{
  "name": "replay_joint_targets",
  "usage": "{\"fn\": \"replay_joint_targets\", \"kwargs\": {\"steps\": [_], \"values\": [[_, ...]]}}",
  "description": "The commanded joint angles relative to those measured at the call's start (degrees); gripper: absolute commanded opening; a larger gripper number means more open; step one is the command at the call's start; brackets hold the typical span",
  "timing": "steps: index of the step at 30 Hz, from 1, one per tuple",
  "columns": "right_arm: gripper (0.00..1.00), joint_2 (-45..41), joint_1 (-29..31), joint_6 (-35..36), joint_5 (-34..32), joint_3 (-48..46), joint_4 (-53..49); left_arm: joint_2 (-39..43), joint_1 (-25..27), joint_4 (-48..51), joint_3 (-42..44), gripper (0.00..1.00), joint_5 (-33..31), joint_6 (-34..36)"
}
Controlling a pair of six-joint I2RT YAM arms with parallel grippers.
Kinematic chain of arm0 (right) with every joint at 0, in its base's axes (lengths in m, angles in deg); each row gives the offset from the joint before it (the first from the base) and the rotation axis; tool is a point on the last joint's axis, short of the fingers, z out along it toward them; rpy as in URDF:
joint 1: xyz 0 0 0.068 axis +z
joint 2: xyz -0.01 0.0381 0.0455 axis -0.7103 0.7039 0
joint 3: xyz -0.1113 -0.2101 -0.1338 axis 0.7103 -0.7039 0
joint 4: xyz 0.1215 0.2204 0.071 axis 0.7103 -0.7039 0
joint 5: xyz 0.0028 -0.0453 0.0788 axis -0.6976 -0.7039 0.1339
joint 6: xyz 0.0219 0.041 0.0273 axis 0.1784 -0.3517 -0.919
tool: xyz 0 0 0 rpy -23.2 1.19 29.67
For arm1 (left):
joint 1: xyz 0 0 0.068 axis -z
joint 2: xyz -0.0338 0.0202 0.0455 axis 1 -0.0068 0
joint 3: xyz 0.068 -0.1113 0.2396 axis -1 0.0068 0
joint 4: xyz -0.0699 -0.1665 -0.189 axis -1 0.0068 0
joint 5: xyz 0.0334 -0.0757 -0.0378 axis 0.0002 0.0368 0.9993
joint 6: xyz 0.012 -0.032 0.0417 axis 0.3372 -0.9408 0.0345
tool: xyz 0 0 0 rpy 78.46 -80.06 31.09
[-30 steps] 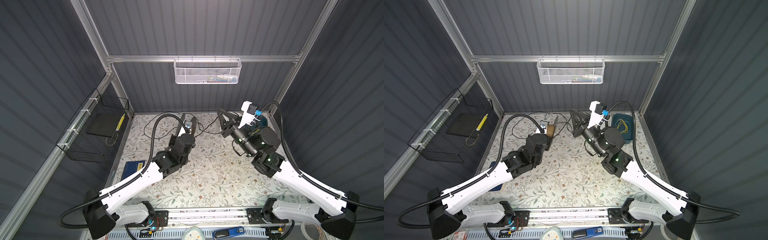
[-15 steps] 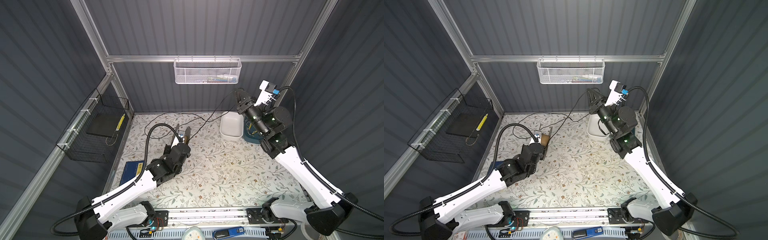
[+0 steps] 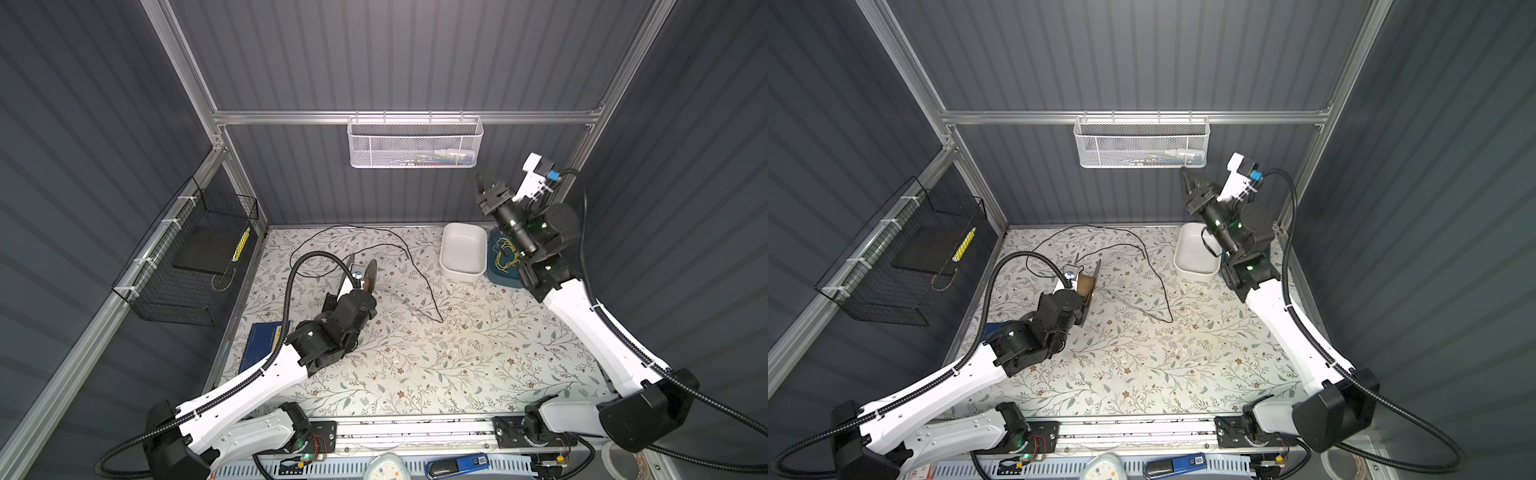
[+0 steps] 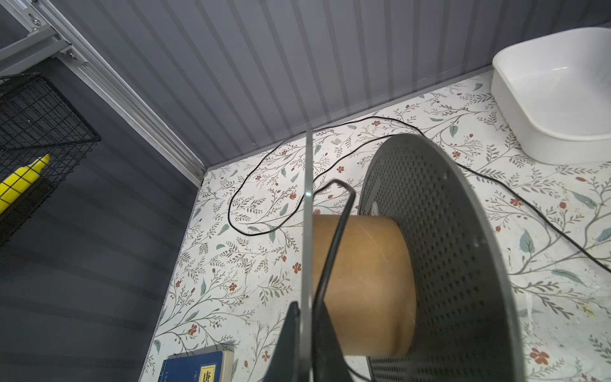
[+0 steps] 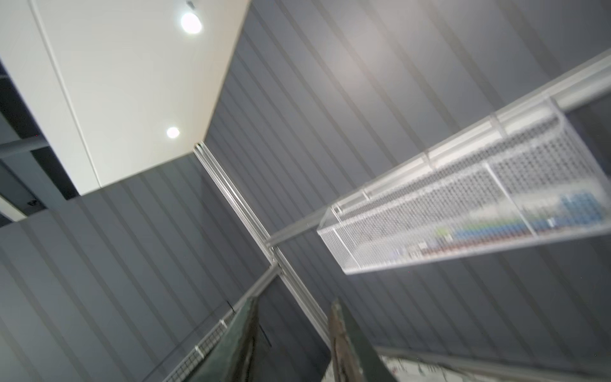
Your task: Wrap the cables
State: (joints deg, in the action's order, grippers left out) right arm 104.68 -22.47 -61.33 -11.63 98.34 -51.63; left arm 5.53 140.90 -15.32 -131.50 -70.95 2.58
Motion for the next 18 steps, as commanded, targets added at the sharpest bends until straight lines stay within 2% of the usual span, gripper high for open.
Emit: {"fn": "replay_joint_targets", "kwargs": {"steps": [1,4,5,7,12,15,18], "values": [[0.52,-4.92,3.92,-3.18,-2.98,-10.32,-1.07,1.21,-0.05,-4.12,-2.67,0.00,-2.81,1.84],[0.55,-9.49,7.74,-10.40,-6.61,-23.64,1.85,0.60,-0.05,-3.90,-3.80,0.00,-2.77,1.92],[0.59,-10.62,9.42,-12.52,-7.25,-27.65,2.89,0.14,-0.06,-3.82,-4.23,0.00,-2.96,2.16],[0.64,-13.47,12.55,-13.75,-9.12,-31.68,-0.75,-1.18,-0.05,-3.99,-4.96,0.00,-3.50,2.70],[0.73,-16.85,13.43,-16.90,-8.02,-37.10,-18.37,-2.00,-0.06,-6.79,-4.49,0.00,-5.83,4.79],[0.77,-19.44,12.68,-18.40,-6.31,-42.77,-21.46,-1.02,-0.06,-9.28,-4.19,0.00,-6.48,6.38],[0.78,-20.29,13.42,-19.16,-1.64,-46.20,-22.01,-0.97,-0.05,-11.31,-6.03,0.00,-6.83,8.67]]}}
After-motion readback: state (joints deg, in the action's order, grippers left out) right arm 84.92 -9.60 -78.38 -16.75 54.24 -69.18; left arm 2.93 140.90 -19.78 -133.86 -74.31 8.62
